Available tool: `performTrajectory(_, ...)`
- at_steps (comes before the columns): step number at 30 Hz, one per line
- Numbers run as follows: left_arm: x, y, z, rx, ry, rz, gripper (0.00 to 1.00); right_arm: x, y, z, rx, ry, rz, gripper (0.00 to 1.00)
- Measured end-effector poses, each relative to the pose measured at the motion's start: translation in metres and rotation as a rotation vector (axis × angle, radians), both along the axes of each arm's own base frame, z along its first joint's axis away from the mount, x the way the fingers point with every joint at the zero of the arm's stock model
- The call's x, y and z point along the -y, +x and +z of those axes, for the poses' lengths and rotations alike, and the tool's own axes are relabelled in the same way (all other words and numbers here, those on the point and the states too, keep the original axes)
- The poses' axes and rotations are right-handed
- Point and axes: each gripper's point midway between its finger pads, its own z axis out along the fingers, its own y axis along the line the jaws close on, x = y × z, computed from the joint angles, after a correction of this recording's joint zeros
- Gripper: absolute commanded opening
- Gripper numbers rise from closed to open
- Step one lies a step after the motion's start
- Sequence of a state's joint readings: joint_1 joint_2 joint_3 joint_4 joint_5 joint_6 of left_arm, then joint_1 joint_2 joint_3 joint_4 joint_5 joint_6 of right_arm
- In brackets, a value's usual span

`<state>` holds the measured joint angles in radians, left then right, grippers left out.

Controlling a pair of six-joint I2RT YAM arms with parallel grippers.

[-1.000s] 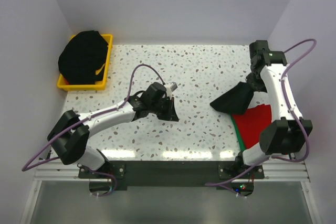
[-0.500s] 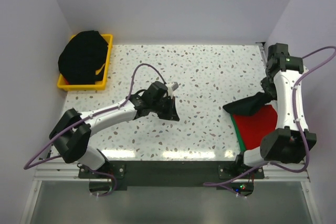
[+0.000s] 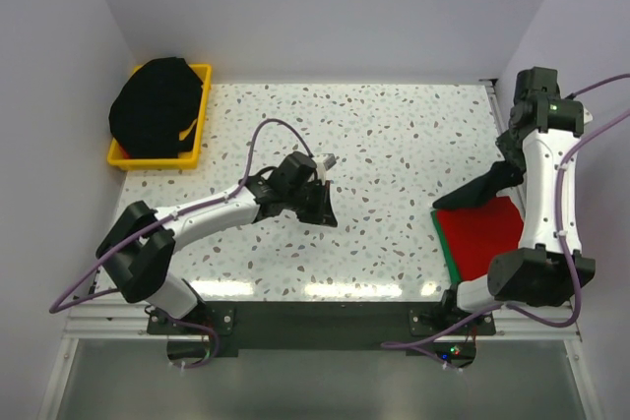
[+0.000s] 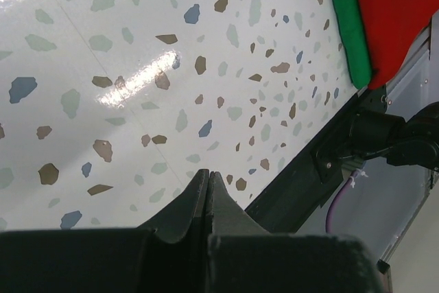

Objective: Fold and stack the t-shirts
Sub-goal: Neatly place the folded tshirt to the corner

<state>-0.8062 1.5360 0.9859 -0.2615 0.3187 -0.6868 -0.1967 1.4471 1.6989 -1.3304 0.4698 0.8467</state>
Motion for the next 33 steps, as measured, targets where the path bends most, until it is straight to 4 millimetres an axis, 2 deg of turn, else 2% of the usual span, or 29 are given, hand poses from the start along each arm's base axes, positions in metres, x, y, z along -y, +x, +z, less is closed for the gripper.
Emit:
performTrajectory(10,0.000,-0.001,-0.002,-0.006,0.003,-0.003,0.00,-0.003,-0.002,0.001,0.005,0.012,0.009,0.00)
performTrajectory(16,0.004,-0.004,-0.010,-0.028,0.012,-0.019,0.00,-0.006,-0.019,0.006,0.028,0.009,0.005,0.00)
performTrajectory(22,0.007,-0.009,-0.017,-0.046,0.019,-0.039,0.00,-0.009,-0.044,0.007,0.048,-0.007,-0.008,0.00)
performTrajectory(23,0.008,-0.010,-0.017,-0.048,0.018,-0.041,0.00,-0.009,-0.048,0.007,0.048,-0.011,-0.010,0.02)
performTrajectory(25,0.009,-0.011,-0.017,-0.052,0.015,-0.047,0.00,-0.009,-0.053,0.003,0.043,-0.014,-0.012,0.22)
performTrajectory(26,0.009,-0.012,-0.017,-0.054,0.014,-0.050,0.00,-0.010,-0.056,0.001,0.038,-0.012,-0.014,0.39)
performTrajectory(27,0.009,-0.012,-0.018,-0.057,0.013,-0.053,0.00,-0.010,-0.059,-0.001,0.038,-0.011,-0.021,0.78)
performTrajectory(28,0.010,-0.013,-0.018,-0.058,0.013,-0.056,0.00,-0.009,-0.061,-0.001,0.036,-0.015,-0.027,0.98)
performTrajectory(33,0.011,-0.015,-0.018,-0.058,0.005,-0.079,0.00,-0.005,-0.067,0.007,0.059,-0.050,-0.040,0.99)
